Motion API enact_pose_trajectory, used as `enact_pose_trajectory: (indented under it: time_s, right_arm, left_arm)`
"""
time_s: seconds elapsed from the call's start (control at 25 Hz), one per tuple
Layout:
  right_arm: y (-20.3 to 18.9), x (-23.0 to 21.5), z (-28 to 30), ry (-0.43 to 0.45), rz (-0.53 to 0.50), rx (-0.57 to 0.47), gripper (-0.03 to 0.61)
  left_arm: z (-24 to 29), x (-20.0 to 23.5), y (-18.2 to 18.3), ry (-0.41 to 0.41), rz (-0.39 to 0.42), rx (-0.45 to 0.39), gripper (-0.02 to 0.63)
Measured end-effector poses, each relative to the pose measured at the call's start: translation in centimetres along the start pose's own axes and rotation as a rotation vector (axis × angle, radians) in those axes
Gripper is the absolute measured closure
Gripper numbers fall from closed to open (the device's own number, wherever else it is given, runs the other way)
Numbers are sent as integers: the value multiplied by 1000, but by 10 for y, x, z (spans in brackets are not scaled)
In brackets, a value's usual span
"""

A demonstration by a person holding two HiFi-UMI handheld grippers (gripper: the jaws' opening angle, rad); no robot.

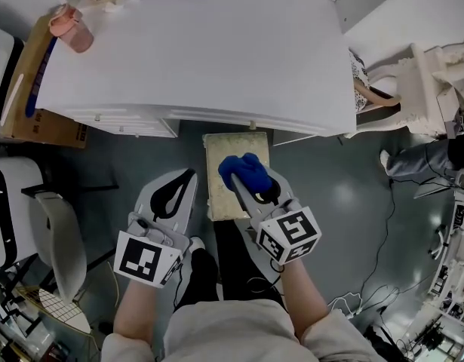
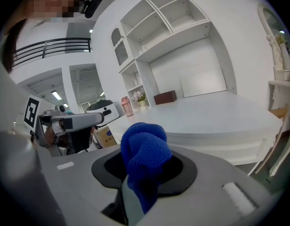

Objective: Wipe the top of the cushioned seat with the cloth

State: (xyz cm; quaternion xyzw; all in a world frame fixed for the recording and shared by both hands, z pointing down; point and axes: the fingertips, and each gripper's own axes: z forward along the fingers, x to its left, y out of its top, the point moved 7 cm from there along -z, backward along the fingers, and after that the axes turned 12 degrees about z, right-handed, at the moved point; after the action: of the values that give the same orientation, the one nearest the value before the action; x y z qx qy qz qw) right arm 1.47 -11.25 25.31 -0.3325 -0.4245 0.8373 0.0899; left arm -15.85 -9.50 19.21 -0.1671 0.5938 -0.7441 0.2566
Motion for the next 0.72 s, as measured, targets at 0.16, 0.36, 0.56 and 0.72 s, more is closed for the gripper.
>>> enact_pose_trajectory:
  time_s: [0.16, 0.36, 0.56, 0.72]
  right_arm:
    - [-20, -14, 17, -5, 14, 34, 437]
    - [-48, -32, 42, -7, 25, 73, 436]
    - [-74, -53, 66, -4, 57, 93, 433]
    - [-95, -66, 86, -4, 52, 110, 431]
  left_arm:
    - [7, -4, -20, -7, -16, 50, 615]
    - [13, -5, -47, -13, -36, 91, 614]
    - [19, 0, -76, 11, -33, 119, 614]
    - [25, 4, -101, 24, -57, 124, 614]
